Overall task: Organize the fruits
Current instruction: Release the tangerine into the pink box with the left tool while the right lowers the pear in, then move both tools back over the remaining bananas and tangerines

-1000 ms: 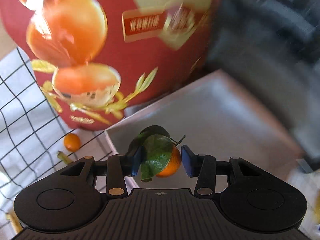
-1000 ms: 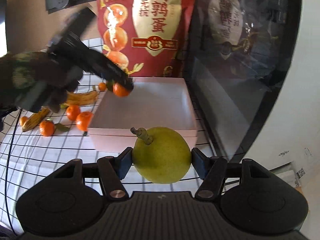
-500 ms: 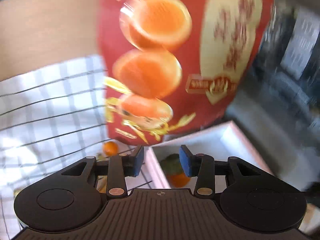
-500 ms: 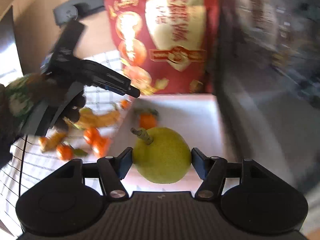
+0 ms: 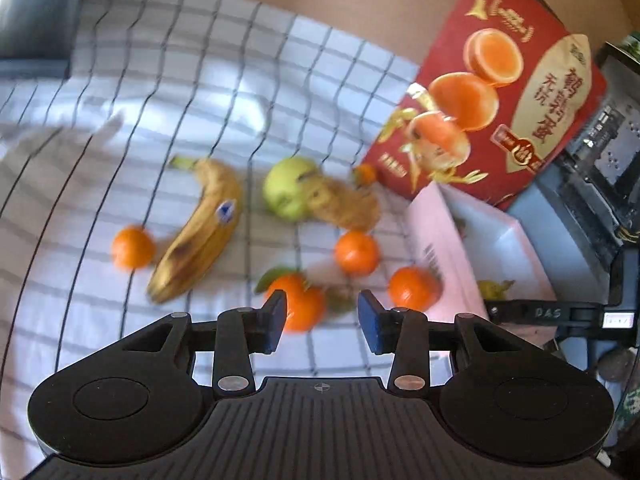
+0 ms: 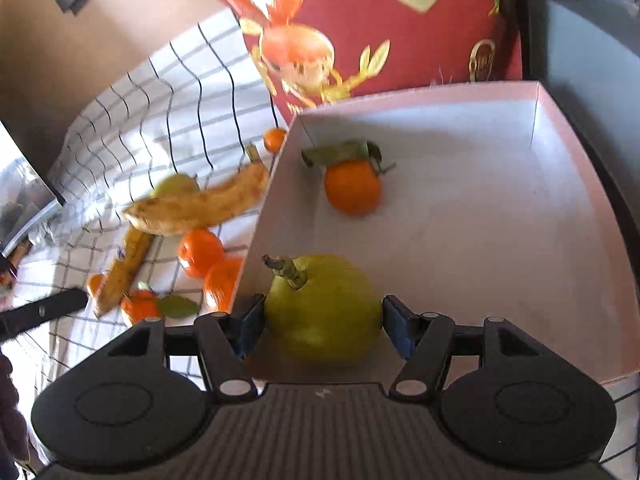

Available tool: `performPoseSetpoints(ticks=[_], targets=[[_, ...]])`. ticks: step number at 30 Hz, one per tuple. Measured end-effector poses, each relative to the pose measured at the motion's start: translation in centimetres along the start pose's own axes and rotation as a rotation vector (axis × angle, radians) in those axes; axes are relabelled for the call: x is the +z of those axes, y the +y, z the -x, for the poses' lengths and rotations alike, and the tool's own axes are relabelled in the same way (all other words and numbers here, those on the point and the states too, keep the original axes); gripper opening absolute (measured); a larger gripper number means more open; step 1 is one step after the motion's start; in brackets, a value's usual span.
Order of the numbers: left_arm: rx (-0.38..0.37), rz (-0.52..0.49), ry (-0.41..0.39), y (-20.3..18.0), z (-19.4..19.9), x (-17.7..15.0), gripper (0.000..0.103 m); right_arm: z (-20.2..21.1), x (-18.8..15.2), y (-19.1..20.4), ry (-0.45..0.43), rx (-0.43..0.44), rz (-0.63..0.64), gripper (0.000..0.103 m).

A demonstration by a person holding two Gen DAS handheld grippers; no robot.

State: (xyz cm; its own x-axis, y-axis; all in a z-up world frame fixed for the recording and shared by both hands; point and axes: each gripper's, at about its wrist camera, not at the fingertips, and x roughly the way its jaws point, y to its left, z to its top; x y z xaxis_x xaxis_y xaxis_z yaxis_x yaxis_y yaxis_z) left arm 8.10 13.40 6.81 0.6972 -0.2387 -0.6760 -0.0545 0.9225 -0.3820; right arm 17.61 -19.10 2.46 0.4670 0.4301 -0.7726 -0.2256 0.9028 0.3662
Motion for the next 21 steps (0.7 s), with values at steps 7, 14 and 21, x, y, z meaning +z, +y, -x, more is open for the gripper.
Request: performPoseSetpoints(ticks=[7, 14, 21], targets=[[-0.033, -0.016, 0.007, 2.0, 0.6, -1.1, 0.044, 0.8, -0.1, 1.9, 0.006, -0.063, 0.099, 0.064], [-0.037, -0.044, -0.002, 2.8, 0.8, -1.3, 0.044, 3.4, -0.5, 4.0, -0.041, -0.131, 0.156, 0.065], [0.014, -0.077, -0.031, 3.8, 1.5, -1.3, 0.044, 5.5, -1.4, 10.9, -0.193, -0.269, 0.378, 0.073]])
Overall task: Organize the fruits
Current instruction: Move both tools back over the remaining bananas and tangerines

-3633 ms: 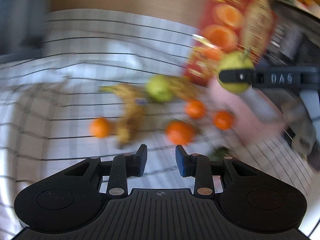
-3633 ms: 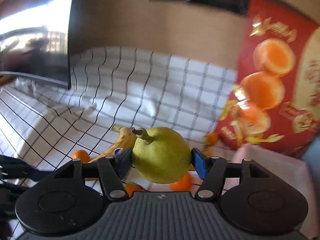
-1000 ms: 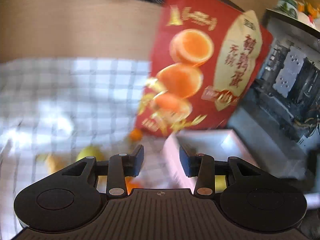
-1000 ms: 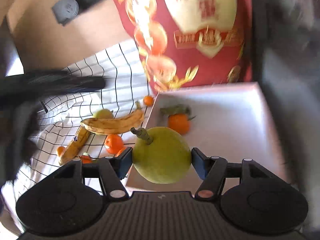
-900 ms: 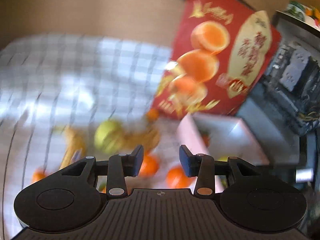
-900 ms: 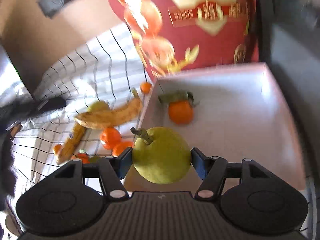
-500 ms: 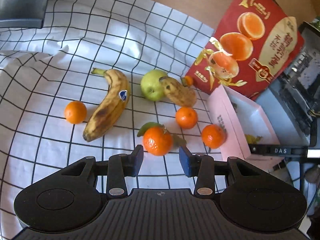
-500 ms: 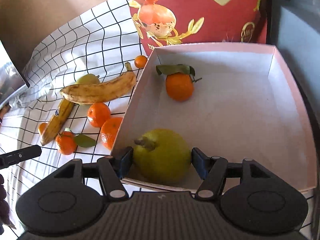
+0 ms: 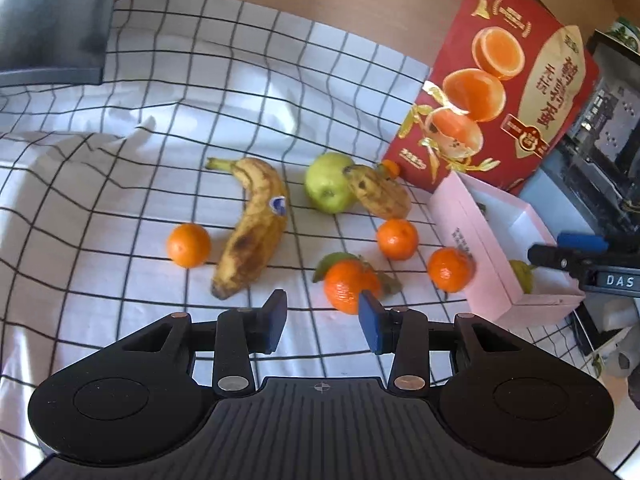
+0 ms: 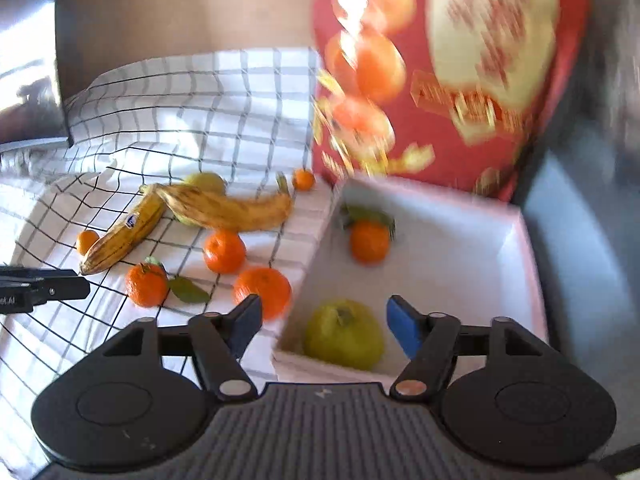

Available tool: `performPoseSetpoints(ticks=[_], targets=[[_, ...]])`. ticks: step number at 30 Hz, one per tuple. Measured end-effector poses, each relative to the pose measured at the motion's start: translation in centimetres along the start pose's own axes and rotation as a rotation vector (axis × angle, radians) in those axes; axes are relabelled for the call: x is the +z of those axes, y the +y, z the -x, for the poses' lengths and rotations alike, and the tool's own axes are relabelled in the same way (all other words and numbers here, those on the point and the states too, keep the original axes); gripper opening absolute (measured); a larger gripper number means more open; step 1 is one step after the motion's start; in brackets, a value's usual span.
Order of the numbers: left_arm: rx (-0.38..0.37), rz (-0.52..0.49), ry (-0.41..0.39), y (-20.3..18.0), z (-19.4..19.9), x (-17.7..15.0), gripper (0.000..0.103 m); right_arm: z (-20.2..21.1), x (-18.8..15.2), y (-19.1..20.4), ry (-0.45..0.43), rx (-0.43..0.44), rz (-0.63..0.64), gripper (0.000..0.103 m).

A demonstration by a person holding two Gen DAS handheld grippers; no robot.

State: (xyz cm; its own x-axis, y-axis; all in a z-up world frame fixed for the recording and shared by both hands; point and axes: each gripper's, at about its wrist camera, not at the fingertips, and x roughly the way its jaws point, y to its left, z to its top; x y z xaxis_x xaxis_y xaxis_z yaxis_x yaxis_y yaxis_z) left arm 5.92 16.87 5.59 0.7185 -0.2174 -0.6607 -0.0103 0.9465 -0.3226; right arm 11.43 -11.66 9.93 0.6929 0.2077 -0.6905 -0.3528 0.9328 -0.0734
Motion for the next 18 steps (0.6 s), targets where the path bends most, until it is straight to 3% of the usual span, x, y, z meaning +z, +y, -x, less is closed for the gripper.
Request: performPoseSetpoints(ticks=[4, 9, 14, 18], targets=[[-0.01, 0.012, 0.002, 0.8, 0.5, -0.4, 0.044, -0.6, 1.8, 3.2, -0.025, 0.052, 0.021, 0.073], [-0.018, 0.025, 0.005, 2.0, 1.5, -1.1, 0.044, -3.5, 3.3, 8.2, -0.013, 0.034, 0.143, 0.073], [0.015, 0.075, -0.005, 4.4, 2.5, -1.6, 0.044, -5.0, 5.5, 9.1, 0.03, 0.172, 0.014, 0.073], [0.052, 0.129, -0.01, 6.1, 3.2, -2.1, 0.044, -7.7, 9.7, 8.8, 0.101, 0.24, -0.093, 0.073]])
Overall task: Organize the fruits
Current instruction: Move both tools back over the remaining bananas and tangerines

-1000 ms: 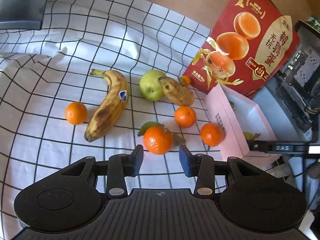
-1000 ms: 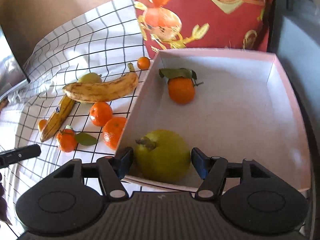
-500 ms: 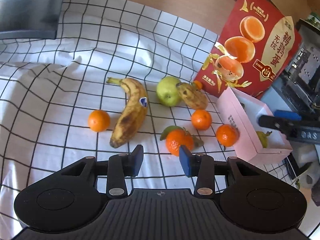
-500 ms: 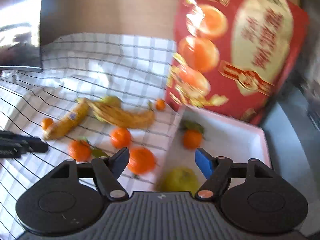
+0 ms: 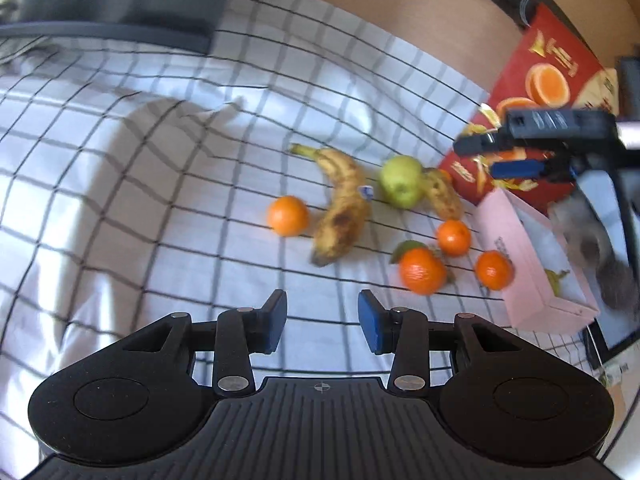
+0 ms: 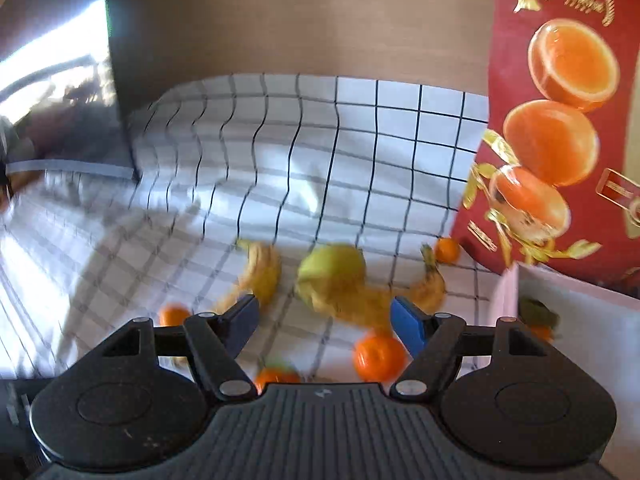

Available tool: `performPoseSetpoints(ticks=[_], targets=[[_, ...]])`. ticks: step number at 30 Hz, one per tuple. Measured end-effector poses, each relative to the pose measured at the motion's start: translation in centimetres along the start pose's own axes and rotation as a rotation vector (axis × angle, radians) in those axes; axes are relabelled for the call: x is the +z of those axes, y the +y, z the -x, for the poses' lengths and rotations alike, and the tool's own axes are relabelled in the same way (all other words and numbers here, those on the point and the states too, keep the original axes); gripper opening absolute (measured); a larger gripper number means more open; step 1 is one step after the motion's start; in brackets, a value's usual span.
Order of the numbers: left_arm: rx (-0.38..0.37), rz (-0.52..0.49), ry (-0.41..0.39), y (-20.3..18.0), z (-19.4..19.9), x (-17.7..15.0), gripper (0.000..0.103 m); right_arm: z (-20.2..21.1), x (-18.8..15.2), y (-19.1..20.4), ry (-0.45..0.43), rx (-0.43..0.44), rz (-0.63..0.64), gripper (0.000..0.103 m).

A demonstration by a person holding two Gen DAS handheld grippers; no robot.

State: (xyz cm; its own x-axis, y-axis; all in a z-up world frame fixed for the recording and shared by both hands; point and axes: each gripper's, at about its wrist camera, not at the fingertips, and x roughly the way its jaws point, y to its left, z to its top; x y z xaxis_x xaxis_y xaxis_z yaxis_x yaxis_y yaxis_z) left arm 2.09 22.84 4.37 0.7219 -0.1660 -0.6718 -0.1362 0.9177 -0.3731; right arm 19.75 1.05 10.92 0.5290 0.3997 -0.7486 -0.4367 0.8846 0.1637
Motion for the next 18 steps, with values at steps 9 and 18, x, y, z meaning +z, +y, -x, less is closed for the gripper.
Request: performPoseSetpoints(ticks=[9, 18], targets=[[0.029, 0.065, 0.002, 2.1, 0.7, -0.6, 0.044, -7.1, 3.3, -2.3, 0.121, -0.099, -0.121, 0.073], [-0.004, 0.042, 0.013, 1.1, -0.6, 0.3, 0.044, -8.1, 1.0, -7.0, 0.148, -0.228, -0.358, 0.073]])
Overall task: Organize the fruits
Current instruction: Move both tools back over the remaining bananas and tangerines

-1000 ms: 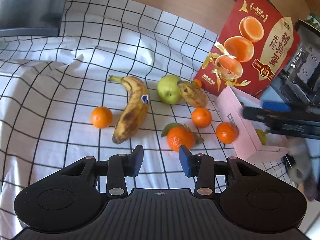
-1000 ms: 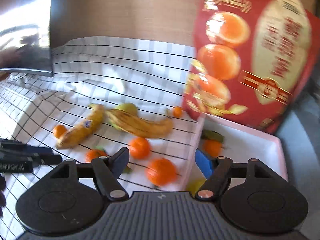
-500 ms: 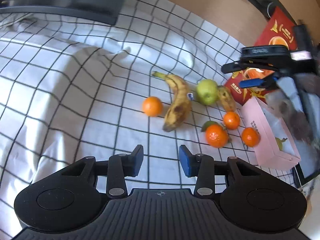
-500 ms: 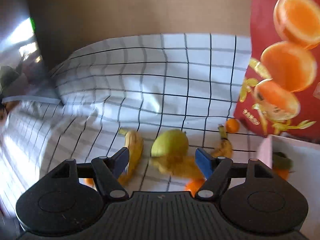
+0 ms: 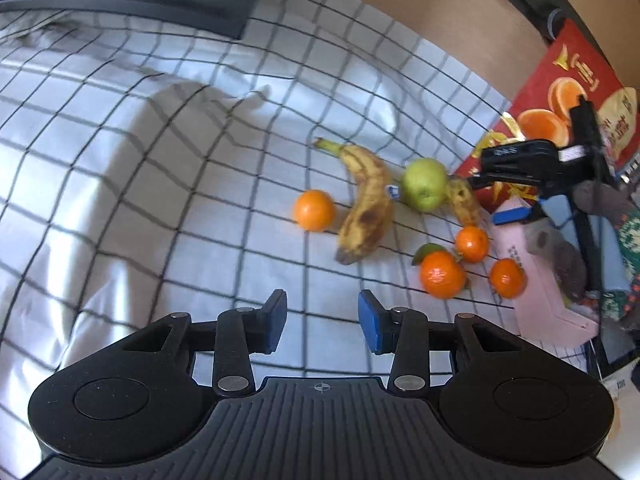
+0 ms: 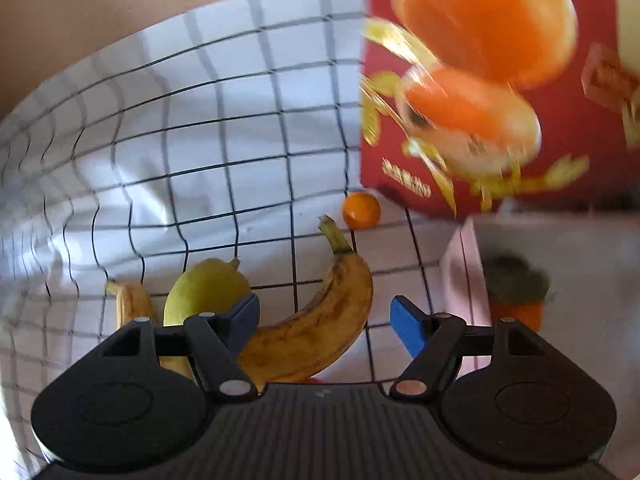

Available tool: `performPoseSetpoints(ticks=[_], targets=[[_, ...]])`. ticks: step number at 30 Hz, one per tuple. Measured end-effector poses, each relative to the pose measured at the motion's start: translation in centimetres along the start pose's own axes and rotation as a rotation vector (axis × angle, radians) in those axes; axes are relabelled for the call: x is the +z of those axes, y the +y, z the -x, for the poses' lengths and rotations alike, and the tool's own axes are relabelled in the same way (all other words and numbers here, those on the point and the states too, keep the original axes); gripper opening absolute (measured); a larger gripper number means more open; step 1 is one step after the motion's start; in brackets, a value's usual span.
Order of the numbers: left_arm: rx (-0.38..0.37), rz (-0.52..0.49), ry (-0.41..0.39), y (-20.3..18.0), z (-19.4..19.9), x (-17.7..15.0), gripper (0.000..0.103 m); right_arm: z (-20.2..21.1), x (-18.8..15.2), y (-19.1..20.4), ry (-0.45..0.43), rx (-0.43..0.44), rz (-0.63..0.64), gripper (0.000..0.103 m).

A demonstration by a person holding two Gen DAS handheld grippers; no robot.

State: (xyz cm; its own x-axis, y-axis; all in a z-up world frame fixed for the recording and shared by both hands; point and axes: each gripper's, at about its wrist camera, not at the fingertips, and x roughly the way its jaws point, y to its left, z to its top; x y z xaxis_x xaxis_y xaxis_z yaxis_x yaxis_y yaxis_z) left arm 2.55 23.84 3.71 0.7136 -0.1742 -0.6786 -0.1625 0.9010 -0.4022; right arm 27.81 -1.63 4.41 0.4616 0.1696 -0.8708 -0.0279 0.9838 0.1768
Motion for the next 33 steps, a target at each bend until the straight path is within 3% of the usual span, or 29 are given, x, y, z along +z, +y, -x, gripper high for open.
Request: performPoseSetpoints(ticks=[7, 10, 11, 16, 18, 19, 20, 27, 28, 30, 31, 32, 33], targets=[[-0.026, -0.07, 0.004, -1.7, -0.4, 0.4, 0.044, -2.7, -0.3, -0.2, 0.052, 0.007, -0.13, 0.071], [-0.031, -0.086, 0.01, -1.7, -0.5, 0.3, 0.044, -2.7, -0.6, 0.0, 0.059, 0.048, -0.119, 0.058], [-0.029, -0.088, 0.015, -1.7, -0.7, 0.2, 0.044, -2.6, -0.7, 0.1, 0.051, 0.069, -0.105, 0.05], [-0.032, -0.103, 0.036, -2.0, -1.9, 0.3, 0.044, 0.7, -1.1, 1.0, 0.002, 0.151, 0.018, 0.035], [-0.041, -0.126, 0.045, -2.5, -2.3, 0.3, 0.044, 2.4, -1.5, 1.3, -0.03, 0.168, 0.075, 0.023], [-0.049, -0.139, 0.049, -2.7, -2.5, 0.3, 0.044, 3.1, -1.6, 1.1, -0.038, 0.183, 0.094, 0.003], [-0.056, -0.148, 0.053, -2.9, -2.7, 0.3, 0.044, 3.7, -1.8, 1.0, -0.036, 0.207, 0.101, 0.001], [-0.058, -0.183, 0.046, -4.6, -2.7, 0.5, 0.044, 5.0, -3.2, -0.3, -0.023, 0.254, 0.069, 0.004], [-0.062, -0.189, 0.045, -4.8, -2.5, 0.6, 0.044, 5.1, -3.4, -0.5, -0.018, 0.243, 0.046, 0.012], [-0.069, -0.205, 0.043, -5.2, -2.2, 0.5, 0.044, 4.3, -3.4, -0.7, -0.003, 0.215, -0.009, 0.037], [-0.068, -0.209, 0.042, -5.2, -2.0, 0.4, 0.044, 3.8, -3.5, -0.7, -0.001, 0.198, -0.033, 0.058], [-0.066, -0.209, 0.041, -5.2, -1.9, 0.3, 0.044, 3.4, -3.5, -0.6, -0.004, 0.183, -0.051, 0.065], [-0.064, -0.206, 0.039, -5.2, -1.7, 0.3, 0.044, 3.0, -3.5, -0.4, -0.009, 0.175, -0.057, 0.065]])
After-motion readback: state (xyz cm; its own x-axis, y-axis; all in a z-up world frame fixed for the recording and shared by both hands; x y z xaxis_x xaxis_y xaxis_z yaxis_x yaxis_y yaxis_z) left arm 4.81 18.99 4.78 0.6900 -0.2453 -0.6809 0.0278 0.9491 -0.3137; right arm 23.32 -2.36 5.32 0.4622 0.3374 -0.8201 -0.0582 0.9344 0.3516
